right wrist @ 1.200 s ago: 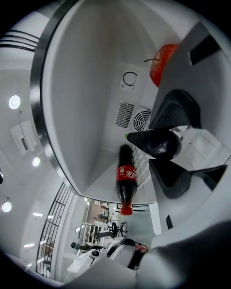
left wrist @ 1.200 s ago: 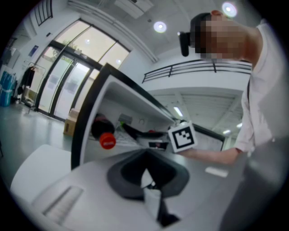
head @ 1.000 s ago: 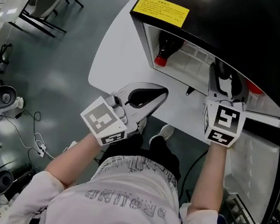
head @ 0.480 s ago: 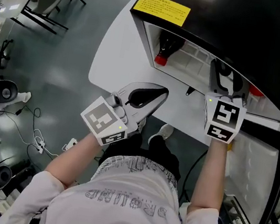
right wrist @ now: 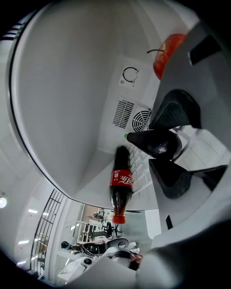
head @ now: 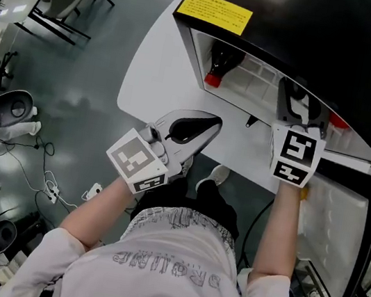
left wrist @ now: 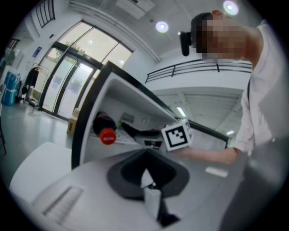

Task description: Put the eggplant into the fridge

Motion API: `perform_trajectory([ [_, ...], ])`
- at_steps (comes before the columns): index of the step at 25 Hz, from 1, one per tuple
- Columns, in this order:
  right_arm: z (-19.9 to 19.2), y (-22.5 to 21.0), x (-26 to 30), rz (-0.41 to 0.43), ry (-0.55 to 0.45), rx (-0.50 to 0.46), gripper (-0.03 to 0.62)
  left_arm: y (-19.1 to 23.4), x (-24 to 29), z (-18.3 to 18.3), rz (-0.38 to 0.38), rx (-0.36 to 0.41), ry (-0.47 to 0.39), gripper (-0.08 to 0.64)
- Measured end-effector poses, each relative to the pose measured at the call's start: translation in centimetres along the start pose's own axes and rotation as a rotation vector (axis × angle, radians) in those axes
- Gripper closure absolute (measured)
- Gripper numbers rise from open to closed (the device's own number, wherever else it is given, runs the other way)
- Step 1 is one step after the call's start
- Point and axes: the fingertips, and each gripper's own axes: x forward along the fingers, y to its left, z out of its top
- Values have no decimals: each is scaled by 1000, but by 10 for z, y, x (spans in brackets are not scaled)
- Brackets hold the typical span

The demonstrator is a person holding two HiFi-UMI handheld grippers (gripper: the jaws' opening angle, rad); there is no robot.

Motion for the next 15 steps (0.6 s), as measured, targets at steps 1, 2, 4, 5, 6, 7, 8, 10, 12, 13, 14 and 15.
perform_trajectory([
  [1, 0, 0, 0, 1, 0, 2, 394, 0, 0, 0, -1, 0, 0, 552],
  [2, 0, 0, 0, 2, -1, 5, 393, -1, 0, 0, -2, 0, 0, 552],
  [4, 1, -1, 0, 2, -3, 10, 393, -2, -1, 0, -5, 1, 2, 552],
  [5, 1, -1, 0, 1, -4, 12, 393, -2, -1, 0, -6, 2, 3, 552],
  [6, 1, -1, 0, 0, -4, 12, 393, -3, -1, 0, -8, 2, 4, 552],
  [7, 1, -1, 0, -1, -5, 12, 393, -3, -1, 0, -9, 1, 4, 552],
  [8, 1, 0, 0, -1, -5, 12, 393, -3, -1, 0, -10, 1, 4, 552],
  [10, 0, 0, 1, 1, -5, 10, 393, -3, -1, 0, -11, 3, 6, 552],
  [12, 0, 0, 0, 1, -6, 5, 391, -3, -1, -1, -13, 6, 9, 552],
  [13, 0, 0, 0, 1, -7, 3, 391, -3, -1, -1, -14, 7, 10, 552],
  [14, 0, 0, 0, 1, -9, 2, 391, -3, -2, -1, -15, 7, 11, 552],
  [15, 1, 0, 0, 1, -11, 1, 390, -3, -2, -1, -15, 7, 12, 552],
])
